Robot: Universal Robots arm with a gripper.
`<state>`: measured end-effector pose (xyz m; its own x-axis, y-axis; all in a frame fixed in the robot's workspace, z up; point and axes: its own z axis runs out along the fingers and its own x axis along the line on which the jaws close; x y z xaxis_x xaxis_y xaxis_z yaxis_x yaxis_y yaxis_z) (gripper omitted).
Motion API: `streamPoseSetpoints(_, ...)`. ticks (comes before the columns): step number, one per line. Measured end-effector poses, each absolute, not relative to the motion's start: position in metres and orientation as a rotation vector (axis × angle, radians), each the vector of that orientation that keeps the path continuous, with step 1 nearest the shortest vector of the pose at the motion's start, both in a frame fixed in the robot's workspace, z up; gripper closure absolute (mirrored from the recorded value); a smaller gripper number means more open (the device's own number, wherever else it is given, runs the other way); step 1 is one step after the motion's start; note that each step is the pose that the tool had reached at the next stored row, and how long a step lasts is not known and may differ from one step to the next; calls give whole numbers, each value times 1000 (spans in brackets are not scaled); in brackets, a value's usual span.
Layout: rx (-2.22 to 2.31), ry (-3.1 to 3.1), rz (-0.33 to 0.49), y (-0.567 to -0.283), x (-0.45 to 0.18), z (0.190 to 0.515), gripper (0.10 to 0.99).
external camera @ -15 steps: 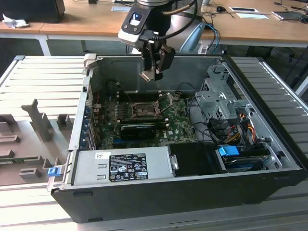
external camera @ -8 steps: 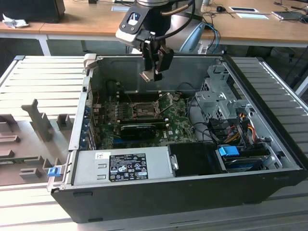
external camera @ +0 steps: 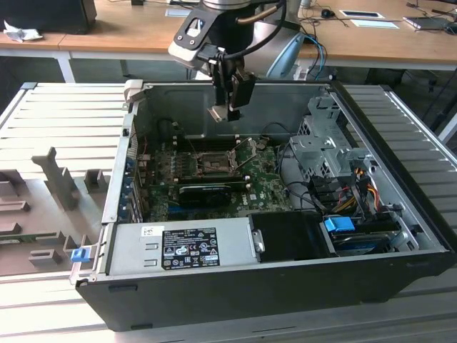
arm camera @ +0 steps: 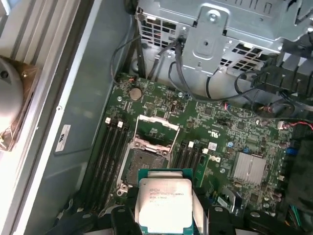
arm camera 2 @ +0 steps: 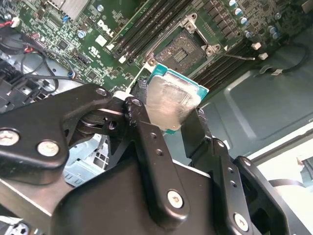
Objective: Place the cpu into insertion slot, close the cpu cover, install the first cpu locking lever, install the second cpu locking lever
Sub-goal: 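Place the cpu into insertion slot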
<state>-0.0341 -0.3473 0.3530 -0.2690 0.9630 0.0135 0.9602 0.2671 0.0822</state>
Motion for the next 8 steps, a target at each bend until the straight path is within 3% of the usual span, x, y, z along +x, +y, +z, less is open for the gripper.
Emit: streamPoseSetpoints(8,2017,2346,106,-347,-34,352,561)
